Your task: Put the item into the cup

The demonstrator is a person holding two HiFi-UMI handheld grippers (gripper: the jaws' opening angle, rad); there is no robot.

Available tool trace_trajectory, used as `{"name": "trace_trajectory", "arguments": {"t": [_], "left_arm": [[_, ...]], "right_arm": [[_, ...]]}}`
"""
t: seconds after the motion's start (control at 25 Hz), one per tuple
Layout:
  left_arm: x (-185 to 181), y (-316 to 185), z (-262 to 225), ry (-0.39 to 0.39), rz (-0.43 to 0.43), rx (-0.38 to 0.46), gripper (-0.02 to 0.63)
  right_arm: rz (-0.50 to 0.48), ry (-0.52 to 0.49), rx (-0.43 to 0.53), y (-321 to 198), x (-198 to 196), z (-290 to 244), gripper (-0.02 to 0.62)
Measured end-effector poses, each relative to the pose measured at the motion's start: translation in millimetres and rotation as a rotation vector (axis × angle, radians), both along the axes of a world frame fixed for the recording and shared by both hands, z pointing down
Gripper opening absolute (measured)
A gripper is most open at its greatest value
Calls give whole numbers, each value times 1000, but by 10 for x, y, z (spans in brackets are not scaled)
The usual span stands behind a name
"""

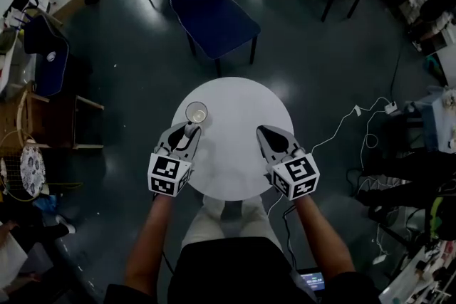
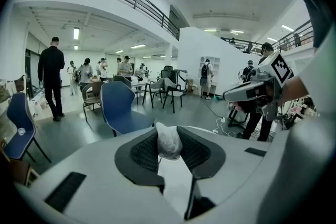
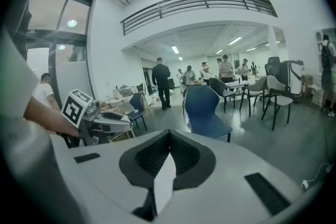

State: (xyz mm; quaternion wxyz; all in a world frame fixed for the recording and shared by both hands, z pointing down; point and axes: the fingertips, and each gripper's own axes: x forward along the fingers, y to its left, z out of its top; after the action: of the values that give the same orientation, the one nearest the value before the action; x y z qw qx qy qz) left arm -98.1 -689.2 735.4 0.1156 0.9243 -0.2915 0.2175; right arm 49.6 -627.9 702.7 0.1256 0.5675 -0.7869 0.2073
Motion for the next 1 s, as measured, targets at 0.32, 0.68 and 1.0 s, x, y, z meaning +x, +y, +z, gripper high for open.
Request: {"name": "trace_trajectory", "arguments": {"t": [0.32,0.68,1.0], "left_arm": [[55,-289,306,-8,6,-41,107],[106,-627,627,-17,37,-55,107],[297,-719,939,-26,54,-61,107]], "right_arm": [[30,-2,-43,22,23,324,17],[51,1,-95,-55,-50,704,17],[71,3,-125,-15,72,935,17]]}}
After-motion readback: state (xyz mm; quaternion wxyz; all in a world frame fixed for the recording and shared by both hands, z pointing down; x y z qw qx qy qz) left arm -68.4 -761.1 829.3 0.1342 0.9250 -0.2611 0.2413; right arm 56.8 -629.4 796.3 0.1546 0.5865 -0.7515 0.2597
